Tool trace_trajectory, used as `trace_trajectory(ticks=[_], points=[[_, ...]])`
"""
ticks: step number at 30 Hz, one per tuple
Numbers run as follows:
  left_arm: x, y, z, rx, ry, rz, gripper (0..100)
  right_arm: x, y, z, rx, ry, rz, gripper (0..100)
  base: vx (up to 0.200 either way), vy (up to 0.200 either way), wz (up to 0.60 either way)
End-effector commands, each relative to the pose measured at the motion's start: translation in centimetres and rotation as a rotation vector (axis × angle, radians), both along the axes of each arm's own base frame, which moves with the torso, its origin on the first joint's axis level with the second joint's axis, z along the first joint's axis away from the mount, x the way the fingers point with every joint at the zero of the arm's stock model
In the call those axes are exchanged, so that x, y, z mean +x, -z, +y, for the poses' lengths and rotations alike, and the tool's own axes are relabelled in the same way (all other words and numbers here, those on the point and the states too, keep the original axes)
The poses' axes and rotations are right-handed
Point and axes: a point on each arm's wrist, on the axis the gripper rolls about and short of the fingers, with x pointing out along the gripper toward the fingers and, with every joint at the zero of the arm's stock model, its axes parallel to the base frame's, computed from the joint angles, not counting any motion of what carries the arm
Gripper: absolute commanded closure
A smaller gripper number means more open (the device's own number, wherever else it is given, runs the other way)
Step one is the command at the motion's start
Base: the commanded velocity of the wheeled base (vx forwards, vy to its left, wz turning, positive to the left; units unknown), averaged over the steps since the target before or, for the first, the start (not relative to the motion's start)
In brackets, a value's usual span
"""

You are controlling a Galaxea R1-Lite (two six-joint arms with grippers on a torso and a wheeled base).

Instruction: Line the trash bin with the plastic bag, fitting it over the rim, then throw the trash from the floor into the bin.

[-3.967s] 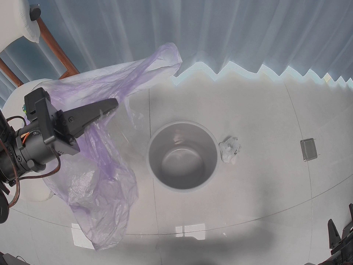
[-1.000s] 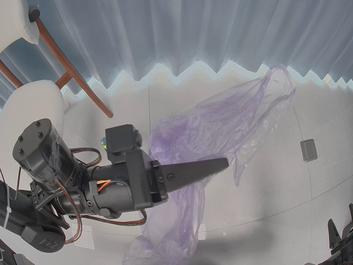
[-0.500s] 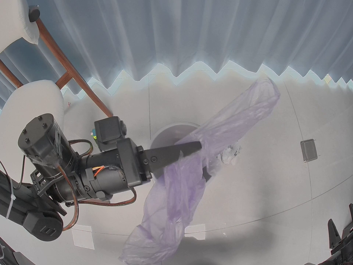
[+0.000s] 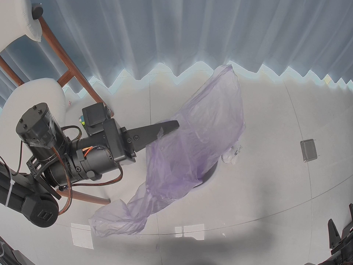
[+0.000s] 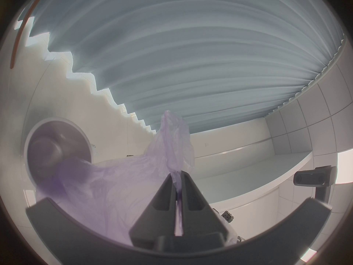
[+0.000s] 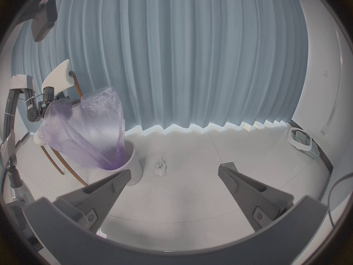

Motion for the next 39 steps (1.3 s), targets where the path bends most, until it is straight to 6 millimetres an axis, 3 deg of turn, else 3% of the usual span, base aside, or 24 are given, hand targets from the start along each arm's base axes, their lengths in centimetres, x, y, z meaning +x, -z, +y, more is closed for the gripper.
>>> trace_trajectory(ticks=[1, 6, 18, 29, 34, 39], points=[[-0.1, -0.3, -0.1, -0.005, 0.009, -0.009, 100, 0.0, 0.5, 0.0, 0.000, -0.001, 0.002, 0, 0.000, 0.200, 0.00], [-0.1, -0.5, -0.2, -0.012, 0.012, -0.032, 100, 0.0, 0.5, 0.0, 0.000, 0.001, 0.002, 0, 0.120, 0.200, 0.00], [-0.9, 0.2, 0.1, -0.025, 0.032, -0.126, 100, 0.0, 0.5, 0.0, 0.000, 0.007, 0.002, 0, 0.000, 0.000, 0.00], [-1.2, 0.2, 0.3, -0.013, 0.082, -0.144, 100, 0.0, 0.5, 0.0, 0.000, 0.007, 0.002, 0, 0.200, 0.000, 0.00], [-2.4, 1.0, 0.9, 0.006, 0.094, -0.113, 100, 0.0, 0.5, 0.0, 0.000, 0.007, 0.002, 0, 0.040, 0.000, 0.00], [-5.0, 2.7, 1.7, 0.054, 0.193, -0.045, 100, 0.0, 0.5, 0.0, 0.000, 0.007, 0.002, 0, 0.000, 0.000, 0.00]])
